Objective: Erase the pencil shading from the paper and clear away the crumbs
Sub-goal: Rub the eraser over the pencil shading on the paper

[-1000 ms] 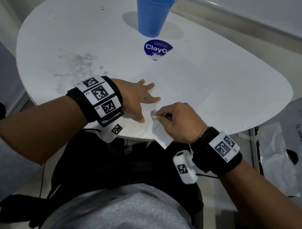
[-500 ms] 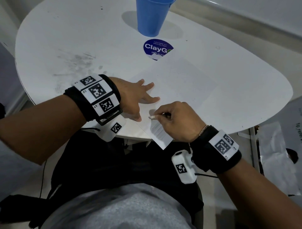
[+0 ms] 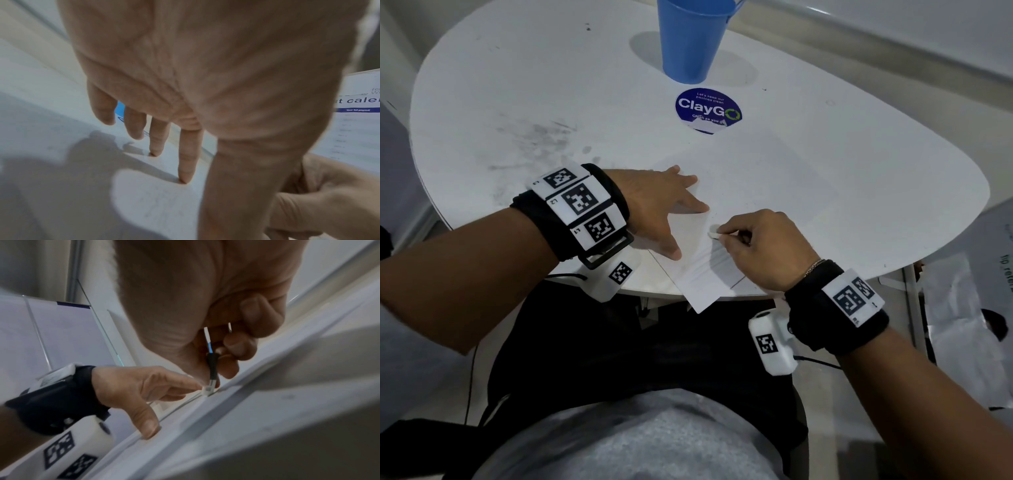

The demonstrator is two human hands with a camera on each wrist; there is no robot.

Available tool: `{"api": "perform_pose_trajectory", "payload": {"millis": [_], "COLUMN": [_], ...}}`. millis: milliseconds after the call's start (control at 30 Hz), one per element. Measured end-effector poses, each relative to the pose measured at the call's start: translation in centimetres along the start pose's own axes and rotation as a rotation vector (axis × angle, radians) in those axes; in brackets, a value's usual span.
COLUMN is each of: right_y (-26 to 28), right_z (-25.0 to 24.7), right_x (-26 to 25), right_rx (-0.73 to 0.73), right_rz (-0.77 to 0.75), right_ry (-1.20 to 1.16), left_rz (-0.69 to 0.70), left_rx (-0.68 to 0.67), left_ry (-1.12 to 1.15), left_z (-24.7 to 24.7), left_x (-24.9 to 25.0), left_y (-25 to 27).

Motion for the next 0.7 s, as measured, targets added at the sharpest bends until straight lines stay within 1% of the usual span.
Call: {"api": "perform_pose_trajectory", "payload": {"millis": [100, 233, 300, 367, 467, 533, 667, 700], "right_y": [-0.5, -1.0, -1.1, -0.9, 0.0, 0.1, -1.1, -1.0], "right_z": [-0.9, -3.7, -3.6, -2.4, -0.1, -0.1, -2.8, -2.8], "right_x": [0.6, 1.6, 1.8, 1.6, 0.2, -0.3, 1.6, 1.7], "right_rx": [0.036, 0.196, 0.190, 0.146, 0.044, 0.008, 0.136, 0.139], "right_rz": [0.018, 0.046, 0.070, 0.068, 0.008, -0.018, 0.075, 0.085], "right_ry": [-0.011, -0.042, -0.045, -0.034, -0.026, -0.008, 0.018, 0.031], "left_rz": [0.011, 0.005, -0.002, -0.010, 0.000, 0.040, 0.036, 0.027], "left_rx": [-0.018, -0.079, -0.091, -0.085, -0.042, -0.013, -0.071, -0.081], "left_ry": [0.022, -0.039, -0.060, -0.060, -0.063, -0.065, -0.020, -0.035], "left_z": [0.4, 0.5, 0.4, 0.4, 0.4, 0.3, 0.9, 0.9], "left_x": [0.2, 0.7, 0.7, 0.8, 1.0, 1.4, 1.2, 1.2], "left_y": [-0.1, 0.1, 0.2, 0.3, 0.2, 0.0, 0.0, 0.0]}}
Point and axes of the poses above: each hand's wrist, its own y-axis away from the middle knuckle, its own z-axis out of the palm, x = y × z, the point moved 7 cm from there along -y, towards the middle knuckle, and after that the axes turned 6 degrees about z, right-handed, at the moved point
